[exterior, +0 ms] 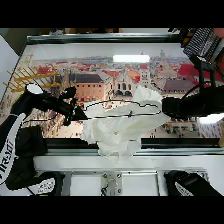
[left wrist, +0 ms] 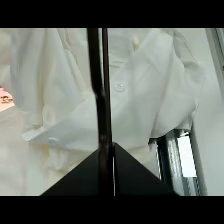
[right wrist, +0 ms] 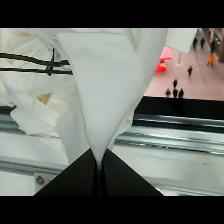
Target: Fold the clothes and pants, and hang the long-sleeved shirts on hangers.
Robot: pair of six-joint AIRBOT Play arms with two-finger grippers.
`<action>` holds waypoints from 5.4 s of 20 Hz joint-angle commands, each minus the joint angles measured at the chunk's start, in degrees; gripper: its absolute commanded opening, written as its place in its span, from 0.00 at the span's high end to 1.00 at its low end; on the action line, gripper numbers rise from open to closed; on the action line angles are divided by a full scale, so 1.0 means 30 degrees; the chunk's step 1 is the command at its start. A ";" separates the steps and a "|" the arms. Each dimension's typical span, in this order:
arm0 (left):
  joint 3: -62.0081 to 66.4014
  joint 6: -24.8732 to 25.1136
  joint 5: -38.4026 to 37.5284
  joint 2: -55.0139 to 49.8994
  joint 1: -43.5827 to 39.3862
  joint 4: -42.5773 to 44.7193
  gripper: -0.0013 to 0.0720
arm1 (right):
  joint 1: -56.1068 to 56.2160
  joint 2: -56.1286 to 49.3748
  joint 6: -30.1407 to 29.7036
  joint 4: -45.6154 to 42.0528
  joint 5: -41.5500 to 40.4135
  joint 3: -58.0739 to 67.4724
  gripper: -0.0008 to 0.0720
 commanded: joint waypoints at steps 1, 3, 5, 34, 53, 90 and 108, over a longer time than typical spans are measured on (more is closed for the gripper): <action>0.0036 0.0073 0.0270 -0.0364 -0.0415 0.0000 0.95 | 0.0940 -0.0168 -0.0066 0.0342 -0.1756 0.0015 0.97; 0.0044 0.0211 0.0517 -0.0342 -0.0605 -0.0022 0.95 | 0.1800 -0.0437 -0.0058 0.0350 -0.2696 0.0015 0.97; 0.0044 0.0211 0.0670 -0.0342 -0.0605 -0.0058 0.95 | 0.2841 -0.0867 -0.0066 0.0495 -0.3708 0.0015 0.97; 0.0036 0.0911 -0.0328 -0.0350 0.0051 -0.1450 0.95 | 0.7038 -0.4291 -0.2091 0.2069 -1.1169 0.0015 0.37; 0.0036 0.0882 -0.1049 -0.0350 0.0051 -0.1450 0.95 | -0.9719 0.1399 -1.8506 1.2662 -0.2470 -0.3344 0.37; 0.0044 0.0452 -0.1406 -0.0357 0.0051 -0.1304 0.95 | -0.9588 -0.3519 -3.3514 2.0327 -0.2572 -1.1111 0.19; 0.0044 0.0168 -0.1384 -0.0357 0.0051 -0.1297 0.95 | -0.9566 -0.3519 -4.4005 2.0334 -0.3359 -1.1111 0.97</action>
